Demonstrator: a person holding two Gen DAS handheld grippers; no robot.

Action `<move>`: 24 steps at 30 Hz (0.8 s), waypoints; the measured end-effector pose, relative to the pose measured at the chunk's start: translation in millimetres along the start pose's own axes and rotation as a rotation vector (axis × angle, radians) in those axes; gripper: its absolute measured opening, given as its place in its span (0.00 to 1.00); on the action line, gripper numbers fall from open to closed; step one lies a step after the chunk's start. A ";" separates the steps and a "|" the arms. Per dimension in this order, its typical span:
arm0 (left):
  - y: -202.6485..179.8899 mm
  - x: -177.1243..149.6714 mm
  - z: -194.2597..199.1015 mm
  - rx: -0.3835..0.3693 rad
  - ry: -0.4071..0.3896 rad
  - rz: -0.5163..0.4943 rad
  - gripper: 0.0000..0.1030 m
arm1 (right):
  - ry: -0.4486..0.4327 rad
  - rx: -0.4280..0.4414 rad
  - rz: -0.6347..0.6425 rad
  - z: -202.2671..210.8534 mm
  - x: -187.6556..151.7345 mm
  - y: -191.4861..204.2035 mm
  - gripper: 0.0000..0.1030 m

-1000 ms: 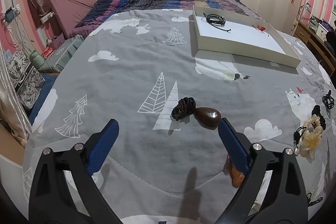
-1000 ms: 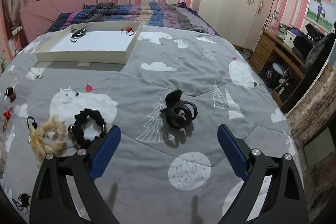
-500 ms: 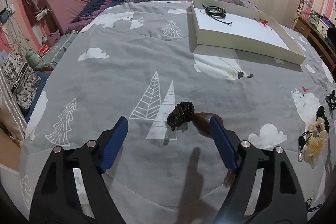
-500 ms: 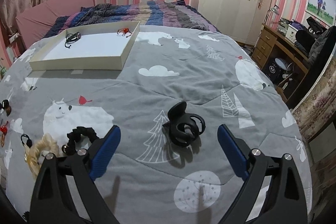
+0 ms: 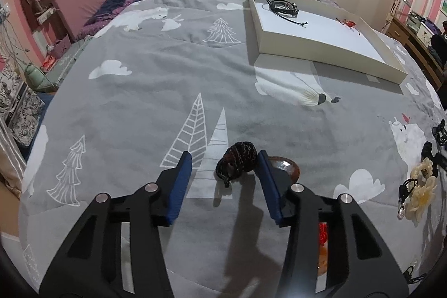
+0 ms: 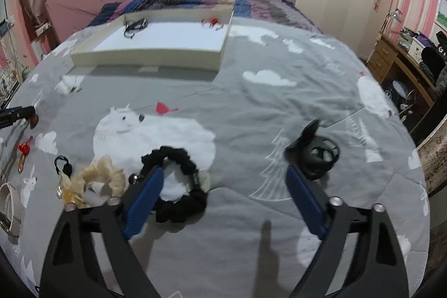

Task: Organize jewelry
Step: 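Grasp the brown gourd pendant with the left tool while the right tool grasps the black scrunchie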

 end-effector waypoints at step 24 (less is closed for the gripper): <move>-9.5 2.6 -0.4 -0.080 0.002 -0.029 0.14 | 0.076 0.150 0.031 -38.7 18.7 25.7 0.10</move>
Point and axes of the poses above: each gripper's, at about its wrist camera, not at the fingertips, and z roughly against the way its jaws point, y to its left, x to its top, the point moved 4 cm from there along -z, roughly the way its jaws point, and after that the axes turned 8 degrees about -y, right-handed, at the moved point
